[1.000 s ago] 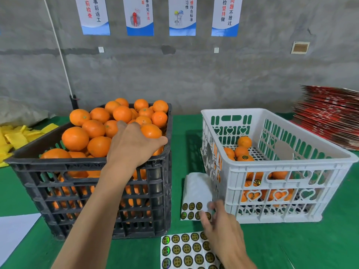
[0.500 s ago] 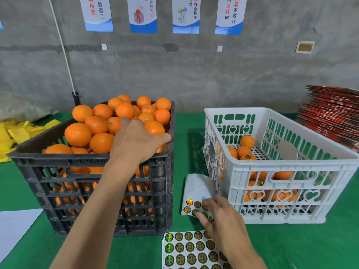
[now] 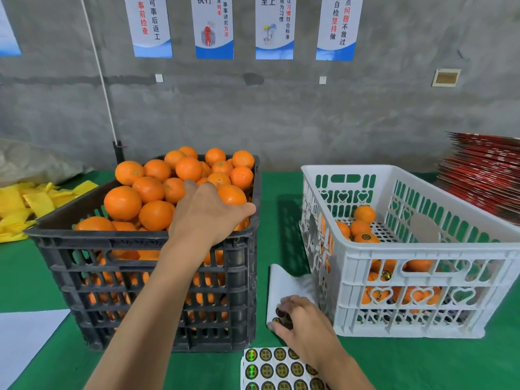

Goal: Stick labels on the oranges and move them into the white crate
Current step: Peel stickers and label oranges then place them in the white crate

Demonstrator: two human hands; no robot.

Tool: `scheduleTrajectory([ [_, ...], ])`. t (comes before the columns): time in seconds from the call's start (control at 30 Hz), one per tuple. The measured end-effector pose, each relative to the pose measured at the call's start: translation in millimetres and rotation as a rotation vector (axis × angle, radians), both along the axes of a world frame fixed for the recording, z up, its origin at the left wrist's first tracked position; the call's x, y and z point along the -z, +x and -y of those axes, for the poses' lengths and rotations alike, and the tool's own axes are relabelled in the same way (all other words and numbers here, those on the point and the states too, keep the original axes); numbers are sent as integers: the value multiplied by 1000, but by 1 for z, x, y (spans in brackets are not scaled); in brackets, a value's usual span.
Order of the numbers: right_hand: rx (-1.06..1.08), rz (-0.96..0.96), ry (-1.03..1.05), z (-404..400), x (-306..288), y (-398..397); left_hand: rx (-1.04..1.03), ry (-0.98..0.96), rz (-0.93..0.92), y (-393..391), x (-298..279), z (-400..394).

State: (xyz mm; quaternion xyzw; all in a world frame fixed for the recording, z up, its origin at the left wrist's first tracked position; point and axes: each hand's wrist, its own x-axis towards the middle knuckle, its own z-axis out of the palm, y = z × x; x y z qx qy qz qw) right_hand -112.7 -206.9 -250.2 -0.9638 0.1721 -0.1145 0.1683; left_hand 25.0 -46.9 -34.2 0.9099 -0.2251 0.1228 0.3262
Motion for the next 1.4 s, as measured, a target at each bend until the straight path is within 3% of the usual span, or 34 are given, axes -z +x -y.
scheduleTrajectory([
  [0.1, 22, -8, 57, 2, 7, -1, -4, 1, 0, 0, 0, 0],
  [0.47, 34, -9, -75, -5, 14, 2, 14, -19, 18, -1, 0, 0],
  [0.87, 42, 158, 549, 9, 25, 0, -9, 9, 2, 0, 1, 0],
  [1.4, 46, 175, 733, 16, 32, 6, -21, 28, 0, -2, -1, 0],
])
